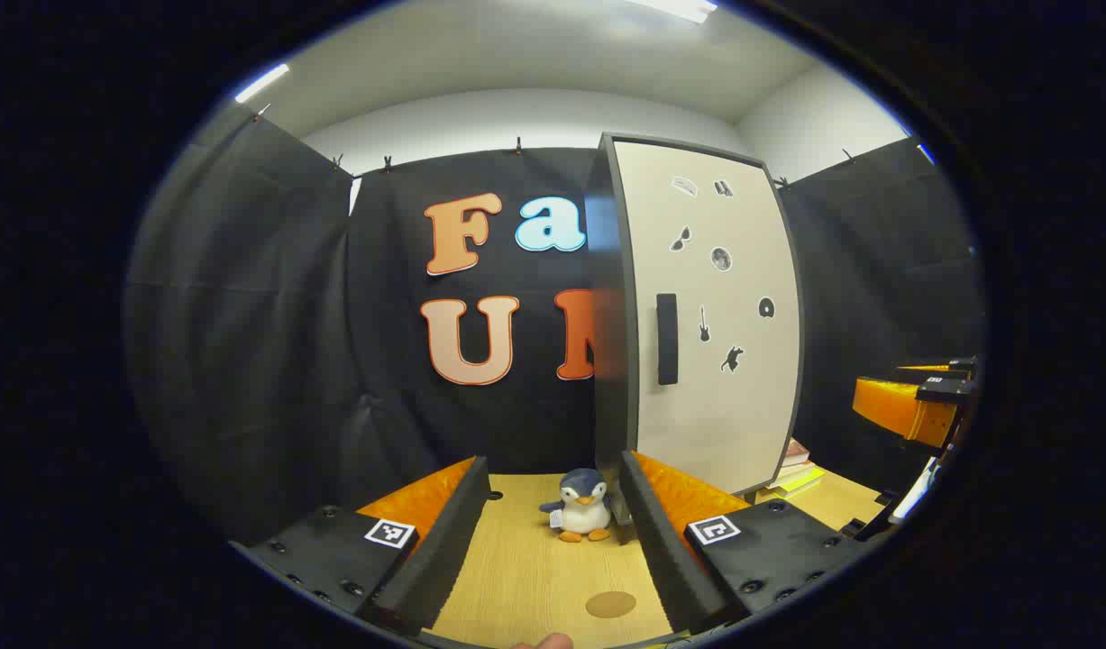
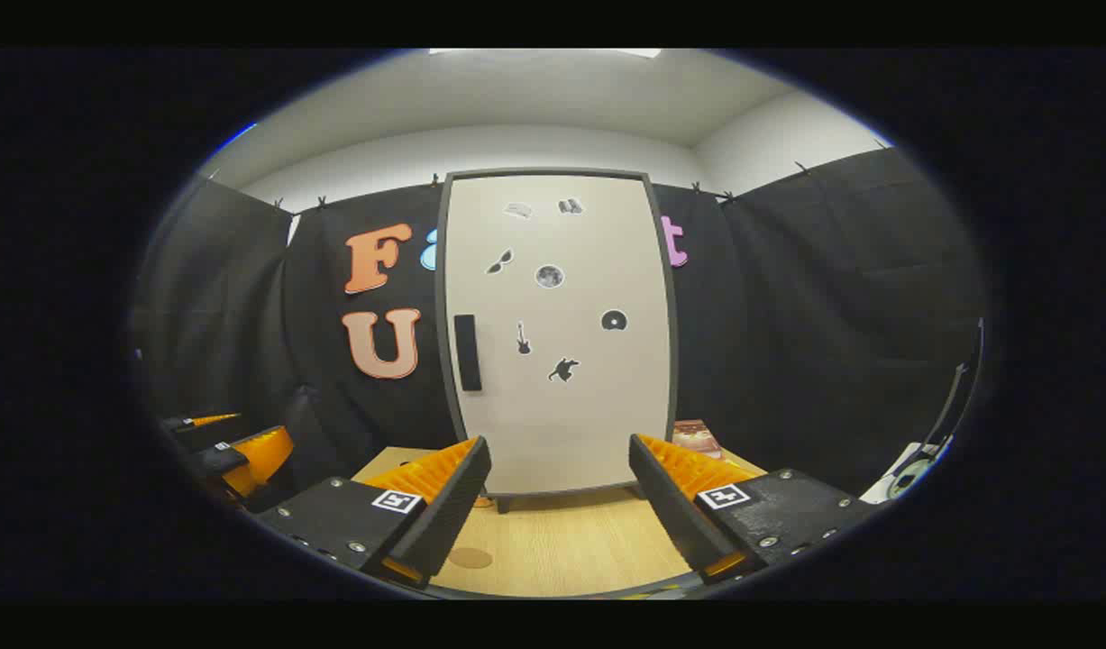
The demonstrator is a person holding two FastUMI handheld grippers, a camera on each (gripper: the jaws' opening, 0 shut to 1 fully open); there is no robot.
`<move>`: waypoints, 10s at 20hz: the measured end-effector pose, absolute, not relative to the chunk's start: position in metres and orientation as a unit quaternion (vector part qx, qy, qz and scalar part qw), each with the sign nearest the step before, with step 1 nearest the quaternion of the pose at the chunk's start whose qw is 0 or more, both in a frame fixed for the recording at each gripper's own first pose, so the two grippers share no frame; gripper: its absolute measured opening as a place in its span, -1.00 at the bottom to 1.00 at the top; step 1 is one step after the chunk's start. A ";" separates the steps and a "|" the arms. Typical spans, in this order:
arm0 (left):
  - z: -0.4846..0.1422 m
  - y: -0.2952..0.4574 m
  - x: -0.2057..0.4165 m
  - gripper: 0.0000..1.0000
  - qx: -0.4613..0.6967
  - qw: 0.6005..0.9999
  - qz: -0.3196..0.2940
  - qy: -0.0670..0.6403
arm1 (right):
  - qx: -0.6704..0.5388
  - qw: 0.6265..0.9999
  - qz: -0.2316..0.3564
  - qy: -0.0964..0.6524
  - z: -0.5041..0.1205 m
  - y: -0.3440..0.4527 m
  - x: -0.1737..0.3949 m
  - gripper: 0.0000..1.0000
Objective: Open the cabinet door with the right hand, grasp the bottle in the cabinet with the left hand and place it on the coaster, then close the cabinet door with the right hand.
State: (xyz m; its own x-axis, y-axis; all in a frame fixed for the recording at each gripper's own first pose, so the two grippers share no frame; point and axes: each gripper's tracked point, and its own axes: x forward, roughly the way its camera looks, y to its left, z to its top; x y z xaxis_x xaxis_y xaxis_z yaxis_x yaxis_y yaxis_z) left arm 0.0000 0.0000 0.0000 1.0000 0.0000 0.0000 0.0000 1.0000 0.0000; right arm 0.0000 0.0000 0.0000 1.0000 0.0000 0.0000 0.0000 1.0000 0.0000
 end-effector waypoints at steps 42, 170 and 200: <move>-0.019 0.081 0.036 0.90 0.021 0.998 0.058 0.011 | -0.013 0.996 0.082 -0.023 0.049 0.134 0.215 1.00; -0.009 -0.260 0.277 0.90 0.021 0.995 -0.094 -0.011 | -0.015 1.000 -0.001 -0.014 0.039 -0.153 -0.071 0.52; -0.009 -0.283 0.352 0.72 0.033 0.995 -0.084 -0.030 | 0.008 1.000 0.012 0.019 0.023 -0.164 -0.045 0.55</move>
